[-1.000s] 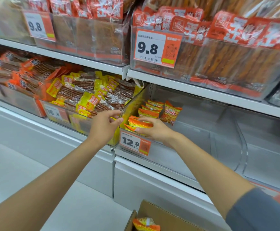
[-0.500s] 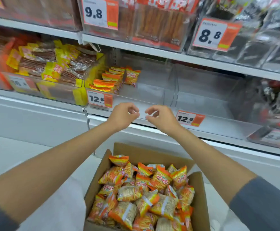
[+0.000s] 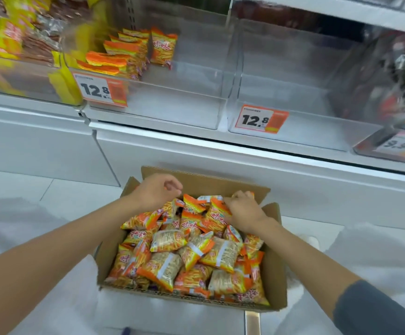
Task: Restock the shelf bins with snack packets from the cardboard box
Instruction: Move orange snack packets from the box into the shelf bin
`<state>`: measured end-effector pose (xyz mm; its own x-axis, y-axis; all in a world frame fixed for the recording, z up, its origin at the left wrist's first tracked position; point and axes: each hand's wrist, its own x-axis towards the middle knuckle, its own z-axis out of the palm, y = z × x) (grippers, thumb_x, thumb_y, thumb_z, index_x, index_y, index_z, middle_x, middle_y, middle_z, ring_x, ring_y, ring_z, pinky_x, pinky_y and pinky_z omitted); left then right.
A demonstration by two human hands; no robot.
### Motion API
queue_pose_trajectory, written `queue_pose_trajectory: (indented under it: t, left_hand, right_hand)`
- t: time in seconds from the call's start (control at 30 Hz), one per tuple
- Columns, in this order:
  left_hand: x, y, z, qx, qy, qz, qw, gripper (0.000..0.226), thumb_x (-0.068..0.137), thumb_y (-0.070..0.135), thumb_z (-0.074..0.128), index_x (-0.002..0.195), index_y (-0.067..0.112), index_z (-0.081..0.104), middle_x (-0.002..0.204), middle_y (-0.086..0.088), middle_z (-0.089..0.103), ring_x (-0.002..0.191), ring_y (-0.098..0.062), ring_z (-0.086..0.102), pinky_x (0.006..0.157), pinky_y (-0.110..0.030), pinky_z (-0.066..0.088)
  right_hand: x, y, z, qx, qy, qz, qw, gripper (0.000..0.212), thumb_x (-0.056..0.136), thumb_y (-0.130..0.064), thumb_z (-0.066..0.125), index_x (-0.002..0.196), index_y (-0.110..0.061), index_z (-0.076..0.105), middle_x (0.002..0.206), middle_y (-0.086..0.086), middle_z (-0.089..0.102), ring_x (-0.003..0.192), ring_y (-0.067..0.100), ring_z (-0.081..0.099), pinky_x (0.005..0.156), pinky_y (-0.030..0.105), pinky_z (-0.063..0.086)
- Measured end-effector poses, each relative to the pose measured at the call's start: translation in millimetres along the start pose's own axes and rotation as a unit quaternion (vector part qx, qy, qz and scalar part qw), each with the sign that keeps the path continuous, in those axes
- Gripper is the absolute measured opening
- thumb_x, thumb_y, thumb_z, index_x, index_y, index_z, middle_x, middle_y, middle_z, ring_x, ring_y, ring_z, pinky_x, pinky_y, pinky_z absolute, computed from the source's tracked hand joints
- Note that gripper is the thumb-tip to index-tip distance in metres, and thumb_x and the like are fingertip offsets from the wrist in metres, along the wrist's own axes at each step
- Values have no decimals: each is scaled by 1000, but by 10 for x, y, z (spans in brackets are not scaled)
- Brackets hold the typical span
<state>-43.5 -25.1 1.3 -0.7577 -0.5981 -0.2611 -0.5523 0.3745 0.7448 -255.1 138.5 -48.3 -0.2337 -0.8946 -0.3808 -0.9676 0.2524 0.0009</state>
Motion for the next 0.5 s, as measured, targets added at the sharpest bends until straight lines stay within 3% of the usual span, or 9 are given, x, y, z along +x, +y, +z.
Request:
queue_pose_trajectory:
  t: [0.07, 0.17, 0.27, 0.33, 0.4, 0.5]
  left_hand:
    - [-3, -49, 35, -15, -2, -10, 1000, 10, 93, 24, 62, 101, 22, 68, 97, 9, 63, 95, -8, 60, 78, -23, 47]
    - [-33, -21, 136, -58, -4, -42, 997, 21, 94, 24, 61, 115, 20, 64, 107, 6, 62, 94, -12, 62, 72, -19, 45]
    - [-73, 18, 217, -117, -55, -47, 990, 58, 89, 35, 69, 141, 25, 45, 127, 14, 52, 115, -8, 54, 93, -26, 47]
    - [-107, 36, 236, -142, -81, -35, 986, 60, 83, 39, 74, 137, 25, 49, 126, 14, 60, 113, -7, 59, 99, -35, 50]
    - [-137, 21, 173, -153, -56, -45, 986, 41, 83, 35, 75, 119, 20, 62, 107, 4, 71, 97, -12, 68, 91, -37, 55]
    - [-180, -121, -23, -163, 22, -81, 983, 40, 81, 37, 76, 114, 17, 63, 101, 4, 71, 91, -12, 68, 81, -29, 55]
  right_hand:
    - [42, -44, 42, 24, 6, -11, 1000, 39, 90, -34, 64, 122, -12, 57, 113, 7, 62, 114, 26, 47, 97, 36, 34]
    - [32, -155, -85, 192, 34, -18, 981, 32, 89, -21, 66, 120, -15, 61, 108, 1, 61, 103, 19, 55, 88, 28, 42]
    - [-17, -306, -449, 358, 82, -31, 930, 29, 87, -17, 70, 116, -20, 66, 102, -6, 59, 92, 7, 56, 75, 17, 42]
    - [-75, -443, -660, 471, 75, -55, 877, 32, 86, -15, 72, 117, -22, 66, 102, -5, 65, 89, 0, 60, 77, 15, 49]
    - [-116, -569, -746, 526, 65, -35, 847, 57, 86, -19, 73, 138, -26, 49, 112, -6, 62, 98, 0, 60, 84, 21, 52]
    - [-147, -660, -645, 509, 12, -4, 861, 95, 83, -27, 76, 153, -33, 11, 127, -8, 50, 113, 8, 55, 84, 22, 49]
